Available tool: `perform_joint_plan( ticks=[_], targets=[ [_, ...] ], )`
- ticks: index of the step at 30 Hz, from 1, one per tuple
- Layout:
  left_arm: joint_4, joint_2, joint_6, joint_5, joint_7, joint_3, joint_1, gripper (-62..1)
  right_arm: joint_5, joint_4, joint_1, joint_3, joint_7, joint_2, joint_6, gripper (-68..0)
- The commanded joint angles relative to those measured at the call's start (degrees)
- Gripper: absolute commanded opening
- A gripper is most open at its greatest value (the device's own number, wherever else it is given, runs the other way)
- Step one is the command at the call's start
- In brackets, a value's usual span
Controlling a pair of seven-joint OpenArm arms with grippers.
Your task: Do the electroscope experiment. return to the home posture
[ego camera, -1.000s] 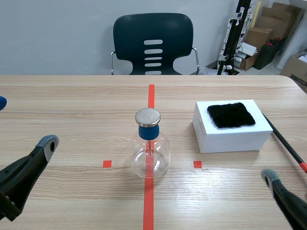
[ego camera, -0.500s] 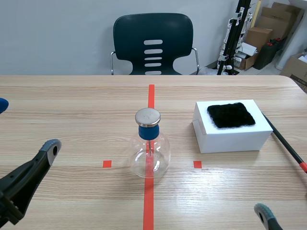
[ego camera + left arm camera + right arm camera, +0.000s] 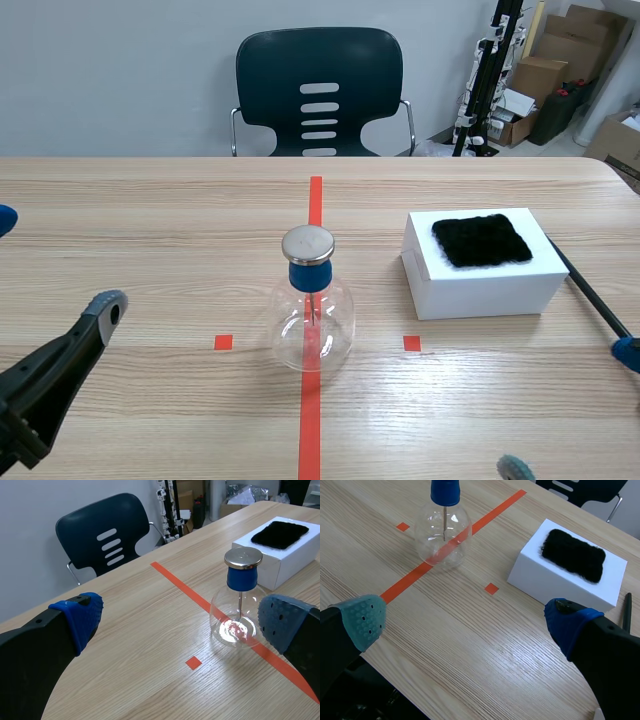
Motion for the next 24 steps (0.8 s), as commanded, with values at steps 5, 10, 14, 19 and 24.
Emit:
perform_joint_plan(
  ticks=[5, 10, 14, 19, 24],
  targets=[
    [1.20, -0.33, 0.07, -0.61, -0.98, -0.11, -0.15, 1.4, 0.90, 1.22, -0.42, -0.09, 2.99, 0.15, 0.00, 0.4],
    [1.20, -0.33, 0.07, -0.61, -0.98, -0.11, -0.15, 1.4, 0.90, 1.22, -0.42, -0.09, 4.31, 0.15, 0.00, 0.4],
    [1.20, -0.33, 0.07, -0.61, -0.98, -0.11, -0.15, 1.4, 0.90, 1.22, -0.39, -0.09, 4.31, 0.15, 0.00, 0.4],
    [1.20, -0.33, 0.07, -0.61, -0.98, -0.11, -0.15, 1.4, 0.87, 1.22, -0.24, -0.09, 4.31, 0.15, 0.00, 0.4],
    [1.20, -0.33, 0.07, -0.61, -0.98, -0.11, -0.15, 1.4, 0.87, 1.22, -0.24, -0.09, 4.28, 0.15, 0.00, 0.4]
  ],
)
